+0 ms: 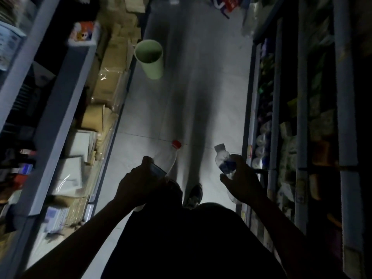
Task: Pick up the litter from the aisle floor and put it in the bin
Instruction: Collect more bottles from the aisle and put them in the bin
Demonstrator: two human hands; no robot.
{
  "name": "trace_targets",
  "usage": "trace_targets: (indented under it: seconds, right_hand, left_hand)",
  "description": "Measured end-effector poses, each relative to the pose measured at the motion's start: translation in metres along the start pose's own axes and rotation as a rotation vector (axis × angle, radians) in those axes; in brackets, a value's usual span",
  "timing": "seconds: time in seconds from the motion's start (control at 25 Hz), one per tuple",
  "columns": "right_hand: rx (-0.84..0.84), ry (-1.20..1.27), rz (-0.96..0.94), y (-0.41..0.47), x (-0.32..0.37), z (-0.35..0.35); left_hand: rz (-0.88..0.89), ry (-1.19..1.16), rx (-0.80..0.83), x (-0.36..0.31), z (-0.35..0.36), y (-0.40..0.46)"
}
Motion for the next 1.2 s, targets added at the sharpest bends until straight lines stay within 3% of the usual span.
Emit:
trace_targets:
  seconds: [0.32, 0.6, 0.88, 1.08, 1.2]
  right_hand:
    - [0.008, -0.019, -0.166, 0.183, 0.11, -0.002]
    - [-0.048, -0.03, -0.025, 0.271, 0.134, -0.02]
    - [-0.113, -0.018, 0.167, 0.372, 0.124, -0.065]
    - [-0.073, 0.029, 0.106, 0.502, 0.149, -0.106]
    - [-0.043, 0.028, -0.028, 0.58, 0.181, -0.128]
  left_hand:
    - [-0.196, -0.107, -0.054, 0.005, -0.049, 0.136]
    - [-0.019, -0.122, -0.068, -0.06, -0.111, 0.295]
    - [0.159, -0.063, -0.038, -0.17, -0.138, 0.445]
    - [0.066, -0.028, -0.036, -0.235, -0.148, 0.532]
    - [0.028, -0.037, -0.024, -0.256, -0.154, 0.564]
Point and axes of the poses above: each hand's wrist, its own y-axis towards the middle knuckle, its own z-axis out of the palm, x = y × z, the point moved 1 cm from there along y, towards the middle knuckle, and after that the axes turned 11 degrees about -x, right-handed, at the moved point
